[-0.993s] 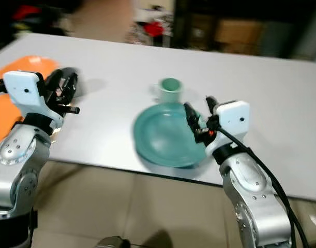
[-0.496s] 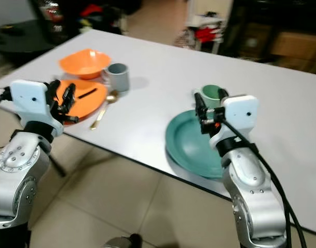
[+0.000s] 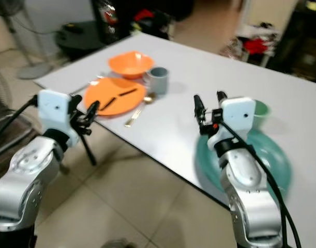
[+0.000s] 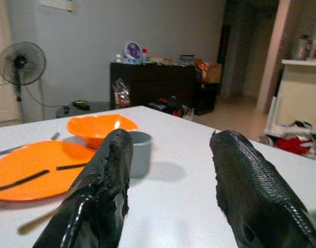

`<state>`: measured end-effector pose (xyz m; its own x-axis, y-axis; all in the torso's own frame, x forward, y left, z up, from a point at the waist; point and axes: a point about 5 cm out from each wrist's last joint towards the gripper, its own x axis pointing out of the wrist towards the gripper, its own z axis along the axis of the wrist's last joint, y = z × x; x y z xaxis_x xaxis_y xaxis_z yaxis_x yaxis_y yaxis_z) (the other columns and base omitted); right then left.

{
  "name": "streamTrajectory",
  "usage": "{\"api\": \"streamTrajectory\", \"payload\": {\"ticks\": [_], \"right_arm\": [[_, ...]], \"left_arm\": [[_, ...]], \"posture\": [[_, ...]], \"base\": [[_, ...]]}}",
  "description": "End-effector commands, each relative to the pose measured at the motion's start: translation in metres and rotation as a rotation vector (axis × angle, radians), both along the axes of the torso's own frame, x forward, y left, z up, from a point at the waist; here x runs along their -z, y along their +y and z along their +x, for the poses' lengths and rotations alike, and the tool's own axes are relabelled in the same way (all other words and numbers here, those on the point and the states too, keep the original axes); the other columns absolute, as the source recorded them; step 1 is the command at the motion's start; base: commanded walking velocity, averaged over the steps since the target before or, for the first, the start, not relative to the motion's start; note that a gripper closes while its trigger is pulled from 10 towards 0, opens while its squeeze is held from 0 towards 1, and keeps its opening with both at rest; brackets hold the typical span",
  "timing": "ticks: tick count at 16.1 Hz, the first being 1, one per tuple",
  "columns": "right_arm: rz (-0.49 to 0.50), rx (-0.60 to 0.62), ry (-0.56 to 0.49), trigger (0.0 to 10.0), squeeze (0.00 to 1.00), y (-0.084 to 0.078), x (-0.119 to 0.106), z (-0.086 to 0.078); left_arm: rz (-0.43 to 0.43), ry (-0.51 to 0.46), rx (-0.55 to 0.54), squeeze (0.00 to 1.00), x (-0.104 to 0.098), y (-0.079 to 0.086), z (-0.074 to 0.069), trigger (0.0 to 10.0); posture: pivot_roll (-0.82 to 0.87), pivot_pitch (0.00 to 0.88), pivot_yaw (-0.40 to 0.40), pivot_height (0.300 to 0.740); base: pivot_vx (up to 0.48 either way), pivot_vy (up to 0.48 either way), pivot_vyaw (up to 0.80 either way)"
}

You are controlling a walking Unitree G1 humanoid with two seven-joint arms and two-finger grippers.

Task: Setting the table

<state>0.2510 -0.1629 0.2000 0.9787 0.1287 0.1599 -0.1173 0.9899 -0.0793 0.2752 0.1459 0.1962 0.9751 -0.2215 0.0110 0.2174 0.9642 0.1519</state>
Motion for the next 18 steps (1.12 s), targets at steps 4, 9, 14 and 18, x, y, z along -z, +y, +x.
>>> {"api": "streamTrajectory", "payload": {"ticks": [4, 9, 14, 18], "right_arm": [[-0.006, -0.002, 0.004, 10.0, 0.0, 0.004, 0.0, 0.004], [0.054, 0.04, 0.059, 10.0, 0.0, 0.003, 0.011, 0.002], [0.195, 0.086, 0.146, 10.0, 0.0, -0.001, 0.027, -0.001], [0.174, 0.102, 0.165, 10.0, 0.0, 0.0, 0.029, -0.002]], "left_arm": [[-0.005, -0.04, -0.057, 0.0, 0.003, 0.003, -0.004, 10.0], [-0.029, -0.024, -0.089, 0.0, 0.012, 0.015, -0.007, 10.0], [-0.002, -0.006, -0.076, 0.0, 0.018, 0.018, -0.006, 10.0], [-0.031, -0.008, -0.078, 0.0, 0.017, 0.016, -0.003, 10.0]], "posture": [[0.04, 0.0, 0.017, 0.74], [0.05, 0.0, 0.013, 0.74], [0.03, 0.0, 0.04, 0.74], [0.03, 0.0, 0.045, 0.74]], "base": [[0.0, 0.0, 0.8], [0.0, 0.0, 0.8], [0.0, 0.139, 0.32], [0.0, 0.4, 0.0]]}}
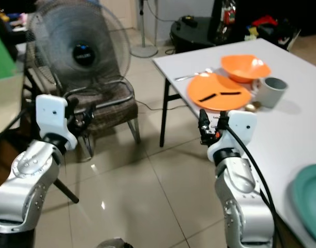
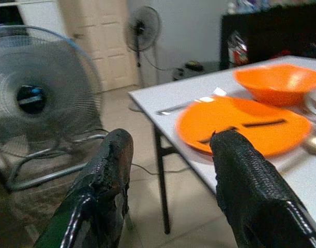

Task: Setting the table

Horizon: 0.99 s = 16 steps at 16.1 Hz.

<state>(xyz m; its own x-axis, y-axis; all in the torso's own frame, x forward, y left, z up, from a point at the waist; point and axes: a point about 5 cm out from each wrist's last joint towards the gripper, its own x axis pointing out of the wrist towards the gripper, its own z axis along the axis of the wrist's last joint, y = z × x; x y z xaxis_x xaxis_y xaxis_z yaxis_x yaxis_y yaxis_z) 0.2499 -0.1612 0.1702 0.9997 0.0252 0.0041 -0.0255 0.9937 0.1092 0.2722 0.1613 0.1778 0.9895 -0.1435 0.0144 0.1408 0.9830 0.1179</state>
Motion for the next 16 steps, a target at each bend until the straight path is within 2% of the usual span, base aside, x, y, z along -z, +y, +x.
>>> {"api": "streamTrajectory", "payload": {"ticks": [1, 4, 8, 16], "right_arm": [[-0.034, 0.006, 0.001, 10.0, 0.0, -0.001, 0.001, 0.0], [-0.099, 0.011, 0.037, 10.0, 0.0, 0.002, 0.009, 0.003], [-0.1, -0.024, 0.028, 10.0, 0.0, 0.004, 0.008, 0.007], [-0.021, -0.063, 0.034, 10.0, 0.0, 0.008, 0.011, 0.008]], "left_arm": [[0.005, 0.002, -0.017, 0.0, 0.001, 0.004, -0.001, 10.0], [0.018, 0.018, -0.038, 0.0, 0.006, 0.008, -0.005, 10.0], [0.004, 0.029, -0.055, 0.0, 0.009, 0.012, -0.01, 10.0], [0.006, 0.045, -0.065, 0.0, 0.013, 0.011, -0.008, 10.0]], "posture": [[0.04, 0.0, 0.052, 0.74], [0.06, 0.0, 0.036, 0.74], [0.08, 0.0, 0.013, 0.74], [0.08, 0.0, 0.02, 0.74]], "base": [[0.0, 0.442, 0.0], [0.0, 0.446, 0.0], [0.0, 0.448, 0.0], [0.0, 0.448, 0.0]]}}
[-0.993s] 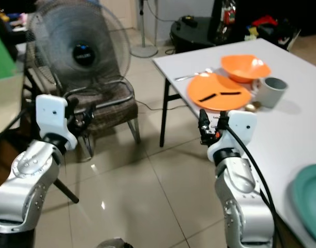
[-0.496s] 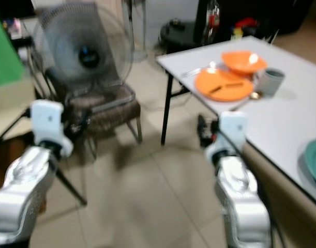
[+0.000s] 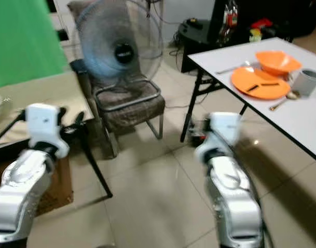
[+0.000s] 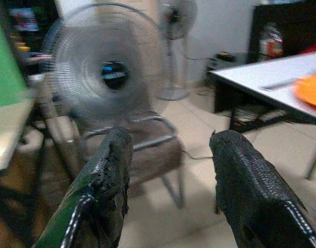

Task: Setting the table

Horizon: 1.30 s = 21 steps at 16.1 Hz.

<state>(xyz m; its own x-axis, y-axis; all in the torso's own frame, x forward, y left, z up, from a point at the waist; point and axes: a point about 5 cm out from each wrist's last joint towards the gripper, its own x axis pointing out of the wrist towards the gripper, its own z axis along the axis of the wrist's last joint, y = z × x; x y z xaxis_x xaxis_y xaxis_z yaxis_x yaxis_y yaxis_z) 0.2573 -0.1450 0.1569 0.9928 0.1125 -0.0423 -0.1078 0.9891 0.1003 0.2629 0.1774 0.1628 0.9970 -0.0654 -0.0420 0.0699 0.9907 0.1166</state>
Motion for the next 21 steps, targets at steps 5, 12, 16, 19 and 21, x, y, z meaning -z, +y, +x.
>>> {"api": "streamTrajectory", "payload": {"ticks": [5, 12, 16, 19, 21], "right_arm": [[-0.046, 0.011, -0.027, 10.0, 0.0, -0.007, -0.004, 0.003], [-0.052, 0.032, -0.025, 10.0, 0.0, -0.01, -0.002, 0.007], [-0.065, 0.024, -0.02, 10.0, 0.0, -0.011, -0.001, 0.008], [-0.044, 0.035, -0.031, 10.0, 0.0, -0.014, -0.005, 0.01], [-0.033, 0.066, -0.016, 10.0, 0.0, -0.015, -0.002, 0.012]], "left_arm": [[-0.005, -0.012, 0.002, 0.0, -0.004, -0.004, 0.002, 10.0], [0.026, -0.017, 0.01, 0.0, -0.006, -0.005, 0.006, 10.0], [0.026, -0.01, 0.007, 0.0, -0.004, -0.003, 0.003, 10.0], [0.038, -0.011, 0.011, 0.0, -0.006, -0.005, 0.004, 10.0], [0.044, 0.006, 0.047, 0.0, -0.002, -0.005, 0.002, 10.0]], "posture": [[0.09, 0.0, 0.035, 0.74], [0.09, 0.0, 0.041, 0.74], [0.09, 0.0, 0.025, 0.74], [0.1, 0.0, 0.01, 0.74], [0.1, 0.0, 0.021, 0.74]], "base": [[0.0, 0.265, 0.1], [0.0, 0.0, 0.8], [0.0, 0.0, 0.8], [0.095, 0.0, 0.53], [0.293, 0.0, 0.0]]}}
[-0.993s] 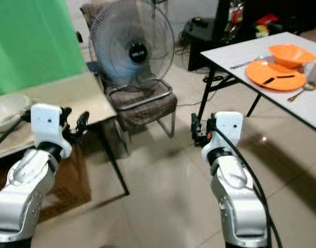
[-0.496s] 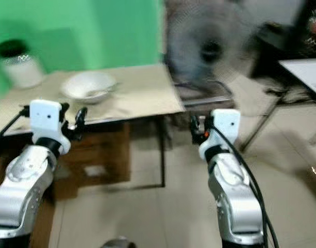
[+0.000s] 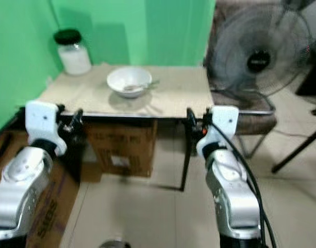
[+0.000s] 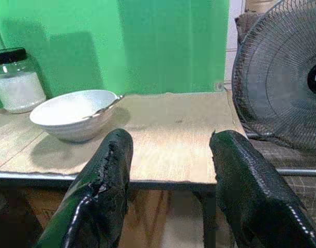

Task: Setting the table

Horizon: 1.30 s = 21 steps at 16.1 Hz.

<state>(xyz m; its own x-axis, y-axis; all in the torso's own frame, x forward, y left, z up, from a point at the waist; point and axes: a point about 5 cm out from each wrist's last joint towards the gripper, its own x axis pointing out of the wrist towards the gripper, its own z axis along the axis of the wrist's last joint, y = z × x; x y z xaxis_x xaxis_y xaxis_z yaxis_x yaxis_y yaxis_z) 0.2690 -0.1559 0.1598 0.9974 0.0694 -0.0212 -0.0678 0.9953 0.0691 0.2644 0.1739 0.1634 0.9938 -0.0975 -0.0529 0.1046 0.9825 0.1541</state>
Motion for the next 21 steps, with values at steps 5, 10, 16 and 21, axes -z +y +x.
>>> {"api": "streamTrajectory", "payload": {"ticks": [5, 10, 16, 21], "right_arm": [[0.005, 0.027, -0.016, 10.0, 0.0, -0.004, -0.001, -0.001], [-0.043, 0.054, -0.034, 10.0, 0.0, -0.01, -0.004, -0.001], [-0.006, 0.059, -0.069, 10.0, 0.0, -0.007, -0.009, 0.003], [-0.005, -0.024, -0.096, 10.0, 0.0, -0.001, -0.018, 0.011]], "left_arm": [[-0.005, -0.005, 0.022, 0.0, -0.004, -0.002, 0.003, 10.0], [0.009, 0.004, 0.059, 0.0, -0.002, -0.006, 0.004, 10.0], [0.006, 0.002, 0.034, 0.0, -0.003, -0.003, 0.007, 10.0], [0.008, -0.006, 0.052, 0.0, -0.004, -0.007, 0.007, 10.0]], "posture": [[0.1, 0.0, 0.023, 0.74], [0.09, 0.0, 0.034, 0.74], [0.09, 0.0, 0.041, 0.74], [0.11, 0.0, 0.012, 0.74]], "base": [[0.331, 0.0, 0.0], [0.361, 0.0, 0.0], [0.361, 0.0, 0.34], [0.352, 0.0, 0.0]]}}
